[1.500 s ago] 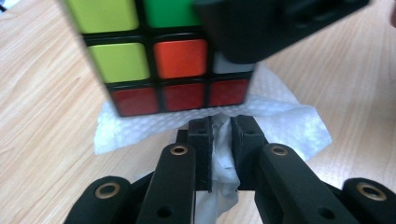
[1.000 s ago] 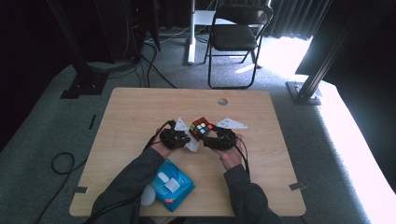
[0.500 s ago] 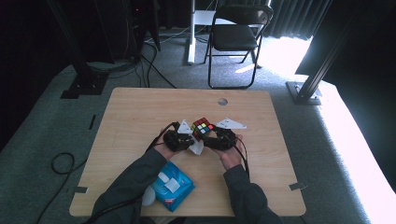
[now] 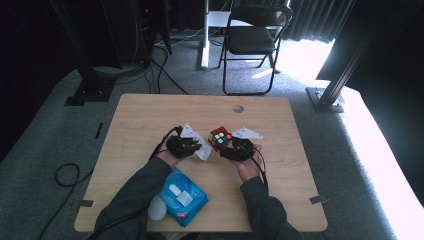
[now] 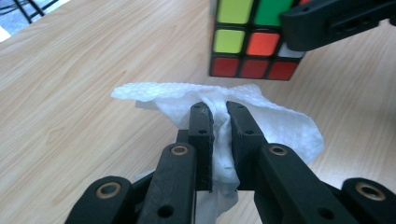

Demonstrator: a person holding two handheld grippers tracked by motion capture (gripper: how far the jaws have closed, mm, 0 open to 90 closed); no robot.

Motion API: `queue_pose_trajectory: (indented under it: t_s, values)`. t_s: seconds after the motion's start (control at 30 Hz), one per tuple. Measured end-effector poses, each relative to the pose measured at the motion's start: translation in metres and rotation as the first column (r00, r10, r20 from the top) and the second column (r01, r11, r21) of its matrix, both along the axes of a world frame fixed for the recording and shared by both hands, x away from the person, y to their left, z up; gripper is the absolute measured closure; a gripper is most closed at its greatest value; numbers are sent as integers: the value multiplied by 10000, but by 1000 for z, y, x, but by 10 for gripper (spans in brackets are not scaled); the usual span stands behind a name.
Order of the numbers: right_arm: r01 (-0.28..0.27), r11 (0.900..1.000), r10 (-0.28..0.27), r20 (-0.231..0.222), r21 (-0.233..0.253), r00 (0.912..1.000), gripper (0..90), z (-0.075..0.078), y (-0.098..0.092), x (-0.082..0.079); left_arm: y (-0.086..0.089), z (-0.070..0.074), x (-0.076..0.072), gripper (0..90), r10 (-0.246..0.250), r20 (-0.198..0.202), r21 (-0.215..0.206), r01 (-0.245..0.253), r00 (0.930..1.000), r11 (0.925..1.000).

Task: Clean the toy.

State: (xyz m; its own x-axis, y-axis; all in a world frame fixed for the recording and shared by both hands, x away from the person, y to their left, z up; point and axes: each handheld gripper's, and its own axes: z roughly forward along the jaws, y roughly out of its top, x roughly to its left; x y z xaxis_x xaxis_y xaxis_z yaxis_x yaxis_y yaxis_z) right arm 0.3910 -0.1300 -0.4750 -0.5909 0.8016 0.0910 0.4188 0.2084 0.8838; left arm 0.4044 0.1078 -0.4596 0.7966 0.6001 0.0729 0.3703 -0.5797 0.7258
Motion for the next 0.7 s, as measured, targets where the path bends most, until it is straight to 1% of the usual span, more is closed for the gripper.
queue_pose_trajectory:
  t_s: [0.27, 0.4, 0.6, 0.7]
  values:
    - [-5, 9999, 4, -38, -161, 10000, 342, -5, 1, 1, 12, -1, 3, 816, 338, -24, -67, -338, 9994, 9994]
    - [-20, 9993, 19, -44, -366, 10000, 342, -7, 2, 2, 17, -1, 4, 816, 467, -54, -91, -467, 9989, 9989]
    - [-162, 9978, 153, -147, -648, 9998, 342, -14, 3, 4, 22, -3, 6, 816, 657, -119, 25, -657, 9978, 9978]
    - [-166, 9975, 151, -230, -688, 9996, 342, -17, 2, 6, 23, -4, 7, 816, 744, -138, 30, -744, 9971, 9972]
